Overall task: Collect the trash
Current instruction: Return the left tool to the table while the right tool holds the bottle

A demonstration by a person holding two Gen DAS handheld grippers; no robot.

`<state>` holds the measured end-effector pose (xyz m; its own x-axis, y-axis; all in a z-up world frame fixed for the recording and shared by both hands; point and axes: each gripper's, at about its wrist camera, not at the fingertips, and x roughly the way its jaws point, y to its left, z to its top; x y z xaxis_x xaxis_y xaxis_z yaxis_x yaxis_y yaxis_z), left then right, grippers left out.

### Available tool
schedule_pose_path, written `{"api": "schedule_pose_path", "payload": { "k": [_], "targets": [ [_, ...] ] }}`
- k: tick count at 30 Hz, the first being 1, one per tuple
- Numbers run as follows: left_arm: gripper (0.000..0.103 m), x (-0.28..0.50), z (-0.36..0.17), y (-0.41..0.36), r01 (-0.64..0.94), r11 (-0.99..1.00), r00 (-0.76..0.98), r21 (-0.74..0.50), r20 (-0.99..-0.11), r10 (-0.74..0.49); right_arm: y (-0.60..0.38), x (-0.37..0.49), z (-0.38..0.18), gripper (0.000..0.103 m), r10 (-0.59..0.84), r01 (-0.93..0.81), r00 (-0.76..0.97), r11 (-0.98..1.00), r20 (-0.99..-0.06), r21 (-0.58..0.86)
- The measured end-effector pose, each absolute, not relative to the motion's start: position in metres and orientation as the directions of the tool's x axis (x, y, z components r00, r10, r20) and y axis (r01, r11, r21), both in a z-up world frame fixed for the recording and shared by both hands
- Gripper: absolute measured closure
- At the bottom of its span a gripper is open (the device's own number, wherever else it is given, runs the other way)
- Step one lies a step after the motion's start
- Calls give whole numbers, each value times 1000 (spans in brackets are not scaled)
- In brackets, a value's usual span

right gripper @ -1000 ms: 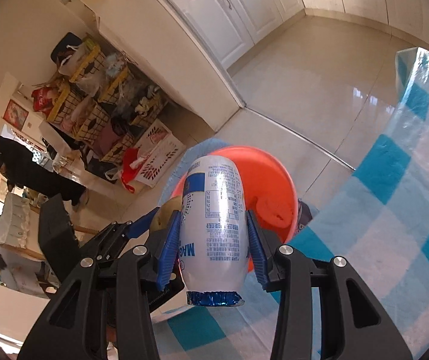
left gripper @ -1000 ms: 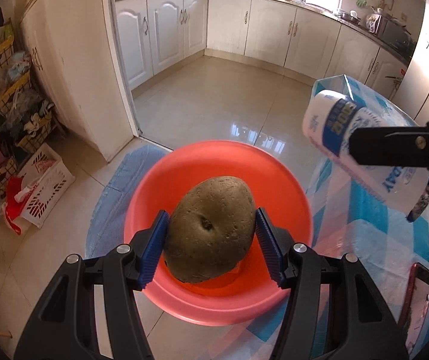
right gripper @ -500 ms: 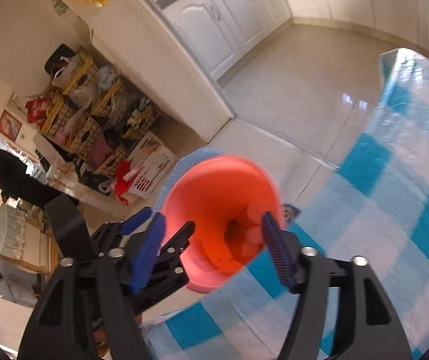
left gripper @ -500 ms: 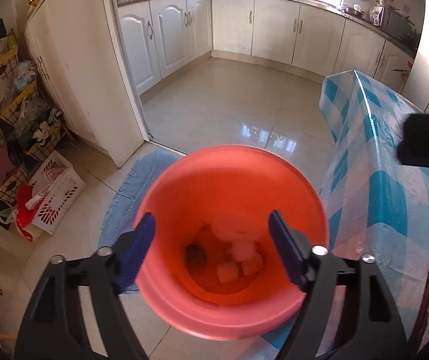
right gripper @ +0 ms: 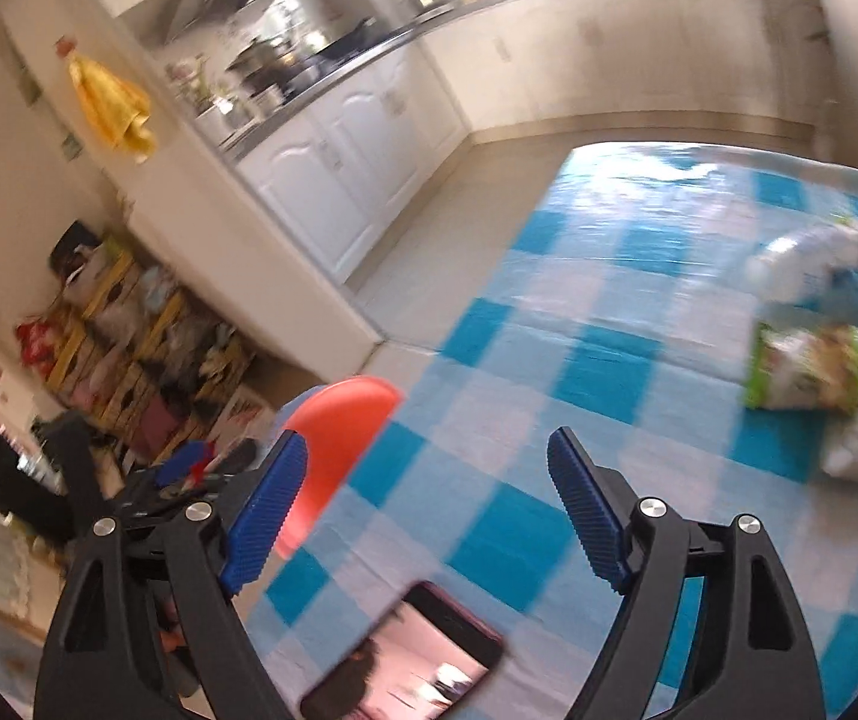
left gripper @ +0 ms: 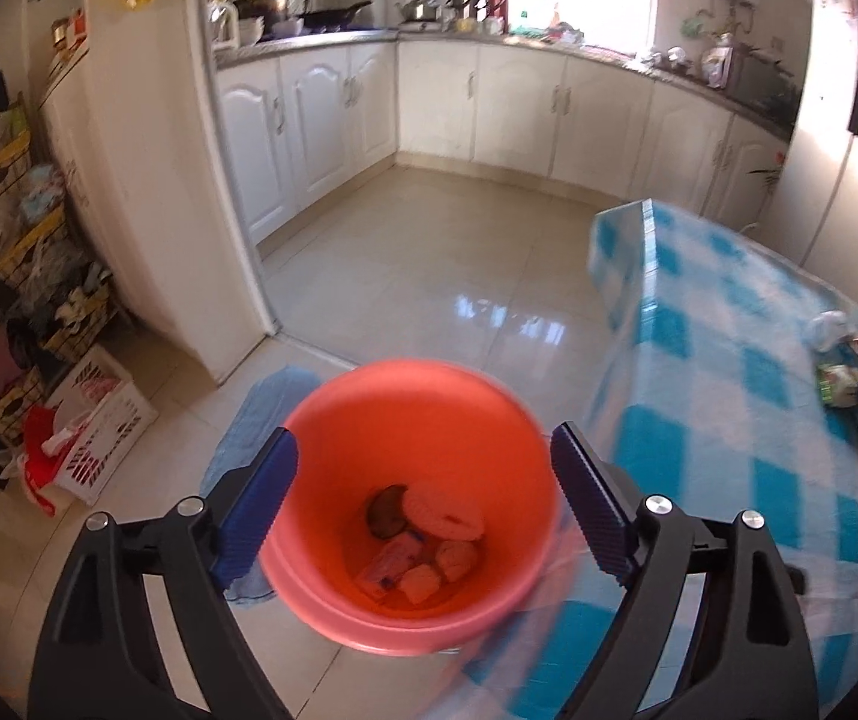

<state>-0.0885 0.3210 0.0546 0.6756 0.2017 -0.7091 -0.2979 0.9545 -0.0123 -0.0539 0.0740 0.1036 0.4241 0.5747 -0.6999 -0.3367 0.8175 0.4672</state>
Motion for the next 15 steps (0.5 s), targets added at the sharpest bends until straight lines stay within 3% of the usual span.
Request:
{"api": "schedule_pose_path", "payload": {
  "k": [15],
  "targets": [
    [11,-91,86,216,-65,997,727,-30,-686,27,-38,-94,101,21,426,-145,599,890,-677,432]
  ]
}}
